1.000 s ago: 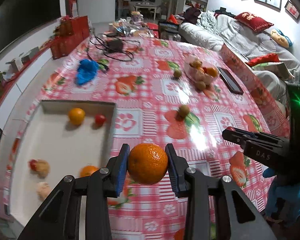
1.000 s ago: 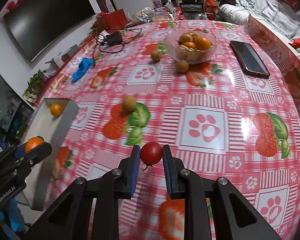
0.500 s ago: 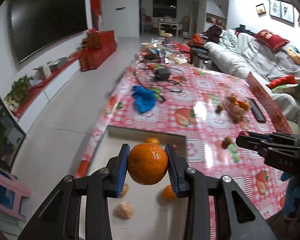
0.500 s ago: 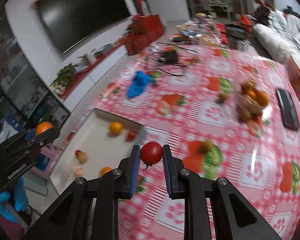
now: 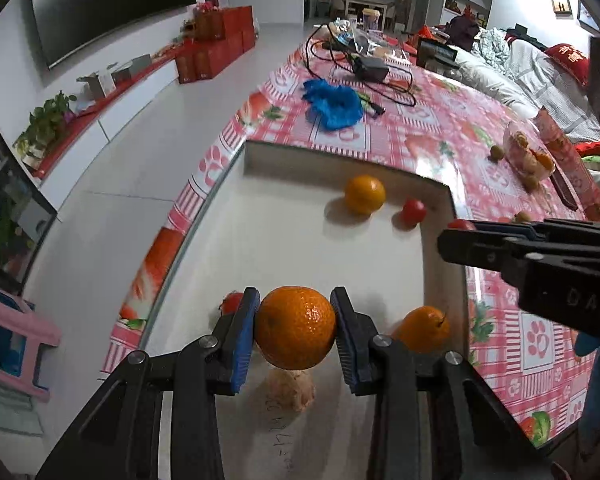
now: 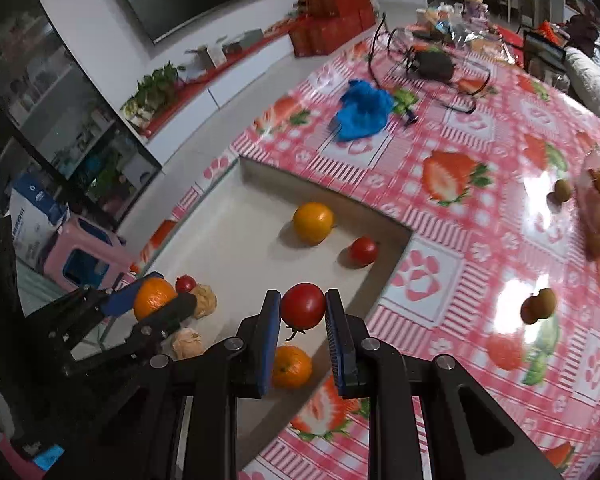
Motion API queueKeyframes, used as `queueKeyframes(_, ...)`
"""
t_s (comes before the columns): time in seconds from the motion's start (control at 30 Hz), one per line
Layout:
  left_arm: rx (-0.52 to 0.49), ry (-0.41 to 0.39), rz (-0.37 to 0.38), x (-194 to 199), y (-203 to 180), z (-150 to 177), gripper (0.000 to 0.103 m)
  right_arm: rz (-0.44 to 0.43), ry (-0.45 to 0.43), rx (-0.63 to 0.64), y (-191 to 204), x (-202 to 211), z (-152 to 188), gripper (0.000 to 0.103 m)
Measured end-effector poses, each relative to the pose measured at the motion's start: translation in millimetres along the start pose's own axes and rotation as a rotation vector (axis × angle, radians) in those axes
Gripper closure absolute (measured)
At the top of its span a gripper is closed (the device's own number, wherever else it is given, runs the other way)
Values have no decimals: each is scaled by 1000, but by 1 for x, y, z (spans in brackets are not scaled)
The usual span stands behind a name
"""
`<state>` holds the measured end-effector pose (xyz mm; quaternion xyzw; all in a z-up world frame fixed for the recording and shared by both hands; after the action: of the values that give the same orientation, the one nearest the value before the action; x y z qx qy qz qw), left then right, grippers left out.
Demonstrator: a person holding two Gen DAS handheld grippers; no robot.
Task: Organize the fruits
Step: 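Carry the mandarin and cherry tomato over the white tray with both grippers, then open both grippers to drop the mandarin and cherry tomato into the tray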
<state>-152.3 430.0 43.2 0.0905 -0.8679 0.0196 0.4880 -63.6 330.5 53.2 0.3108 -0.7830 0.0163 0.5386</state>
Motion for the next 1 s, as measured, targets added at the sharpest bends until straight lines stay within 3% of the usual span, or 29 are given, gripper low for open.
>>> queueKeyframes(0.5, 9, 33, -1, -14, 2, 9, 62, 5, 77, -8, 1, -31, 7, 79)
queueKeyframes(0.57, 5, 29, -3, -13, 1, 9, 60, 2, 78, -14, -1, -31, 6, 79)
queueKeyframes(0.7, 0, 11, -20, -8, -1, 7, 36, -1, 79, -19, -1, -29, 8, 79)
queueKeyframes(0.73, 0, 5, -20, -6, -1, 7, 34, 0, 79, -20, -2, -28, 8, 76)
queueKeyframes(0.83, -6, 0, -22, -1, -4, 5, 29, 6, 49, -23, -3, -21, 8, 26)
queueKeyframes(1.0, -16, -5, -29, 6, -11, 1, 27, 18, 16, -20, -5, -6, 8, 26)
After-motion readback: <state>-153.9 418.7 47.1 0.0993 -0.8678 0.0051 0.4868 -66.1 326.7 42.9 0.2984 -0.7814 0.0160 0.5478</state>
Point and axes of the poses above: each gripper's, at about its wrist camera, not at the fingertips, and x roughly against the way its jaws point, y to its left, z to its underside, the point moved 2 cm from there along -x, roughly the way its jaws point, and after that the axes turned 6 degrees about -x, right-handed, at the moved point
